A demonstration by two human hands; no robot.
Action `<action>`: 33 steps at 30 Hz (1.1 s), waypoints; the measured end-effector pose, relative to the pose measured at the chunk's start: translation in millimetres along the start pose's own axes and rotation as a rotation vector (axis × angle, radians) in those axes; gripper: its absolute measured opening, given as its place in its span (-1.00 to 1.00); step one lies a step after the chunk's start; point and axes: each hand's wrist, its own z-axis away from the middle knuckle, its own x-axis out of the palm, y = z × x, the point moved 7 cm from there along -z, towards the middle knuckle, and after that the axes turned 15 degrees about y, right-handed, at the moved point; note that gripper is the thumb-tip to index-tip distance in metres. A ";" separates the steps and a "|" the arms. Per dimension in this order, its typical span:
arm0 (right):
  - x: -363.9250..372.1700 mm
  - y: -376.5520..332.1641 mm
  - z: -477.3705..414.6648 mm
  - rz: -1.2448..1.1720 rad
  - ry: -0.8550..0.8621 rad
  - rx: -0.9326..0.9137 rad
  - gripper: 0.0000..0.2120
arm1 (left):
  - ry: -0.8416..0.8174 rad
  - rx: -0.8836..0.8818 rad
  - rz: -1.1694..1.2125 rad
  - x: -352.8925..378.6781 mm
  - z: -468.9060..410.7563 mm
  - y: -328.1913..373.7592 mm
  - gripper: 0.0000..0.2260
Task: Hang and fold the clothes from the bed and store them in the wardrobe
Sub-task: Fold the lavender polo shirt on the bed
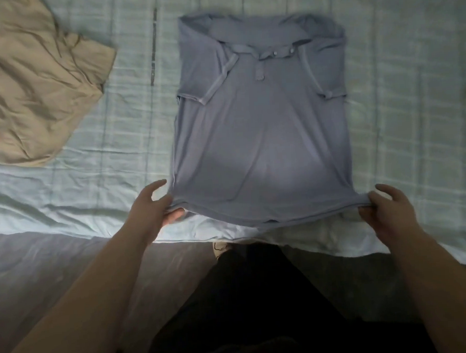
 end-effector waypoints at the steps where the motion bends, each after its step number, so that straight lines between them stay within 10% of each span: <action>1: 8.2 -17.0 0.0 -0.007 -0.032 -0.025 -0.82 | -0.012 0.012 0.036 8.4 1.2 14.9 -0.82; 33: 326.2 -314.8 -165.0 -0.274 -0.205 -0.197 -0.82 | -0.061 -0.061 0.610 223.0 -275.0 313.3 -0.86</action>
